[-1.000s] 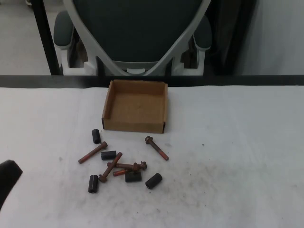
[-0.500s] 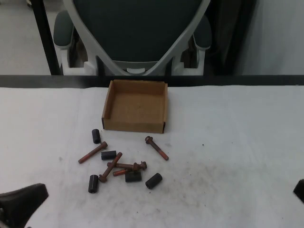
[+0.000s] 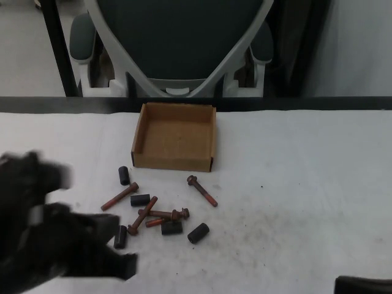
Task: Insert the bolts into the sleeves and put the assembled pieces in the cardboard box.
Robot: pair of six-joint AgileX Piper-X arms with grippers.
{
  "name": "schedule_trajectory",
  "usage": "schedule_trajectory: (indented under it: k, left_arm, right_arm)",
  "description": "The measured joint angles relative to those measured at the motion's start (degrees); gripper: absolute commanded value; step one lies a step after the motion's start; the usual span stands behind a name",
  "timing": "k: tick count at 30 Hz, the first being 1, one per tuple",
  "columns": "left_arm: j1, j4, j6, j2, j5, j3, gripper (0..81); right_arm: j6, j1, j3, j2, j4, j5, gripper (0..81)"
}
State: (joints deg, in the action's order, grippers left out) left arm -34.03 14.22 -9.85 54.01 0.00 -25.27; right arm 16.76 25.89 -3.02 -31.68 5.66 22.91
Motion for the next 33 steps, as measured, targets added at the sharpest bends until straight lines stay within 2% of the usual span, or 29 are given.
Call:
schedule_trajectory:
  k: [5, 10, 17, 23, 25, 27, 30, 31, 33]
  left_arm:
    - [-0.22, 10.09, 8.57, 15.09, -2.53, -11.52, 0.8]
    - [-0.22, 16.16, 15.80, 22.73, -6.99, -18.58, 0.8]
    - [1.20, 18.76, 27.21, 29.72, -14.10, -26.60, 0.8]
    - [3.70, 18.28, 32.80, 32.25, -15.14, -29.23, 1.2]
    - [4.51, 18.29, 34.89, 33.52, -15.24, -29.59, 8.2]
    - [5.52, 17.20, 36.16, 34.76, -15.24, -29.82, 20.3]
    - [6.87, 14.27, 36.89, 36.49, -16.07, -29.94, 43.6]
    - [6.95, 14.27, 36.90, 36.57, -16.74, -29.95, 46.6]
    - [7.72, 12.93, 36.90, 37.61, -17.44, -30.26, 44.9]
  right_arm:
    - [0.00, 4.21, -5.19, -9.08, 0.00, 1.02, 0.2]
    - [0.00, 8.32, -12.18, -17.90, 0.00, 1.02, 0.2]
    - [-2.79, 10.51, -21.83, -28.67, 5.50, 1.23, 0.2]
    - [-5.43, 10.54, -29.50, -36.55, 12.52, 1.23, 0.2]
    - [-5.94, 10.54, -31.08, -39.48, 13.60, 1.23, 0.2]
    - [-6.93, 10.54, -34.01, -42.61, 15.58, 1.23, 0.2]
    - [-7.72, 10.54, -37.47, -46.79, 17.09, 1.23, 0.2]
    - [-7.71, 10.54, -38.71, -47.81, 17.49, 1.23, 0.2]
    - [-7.71, 10.54, -40.71, -50.07, 17.77, 1.23, 0.2]
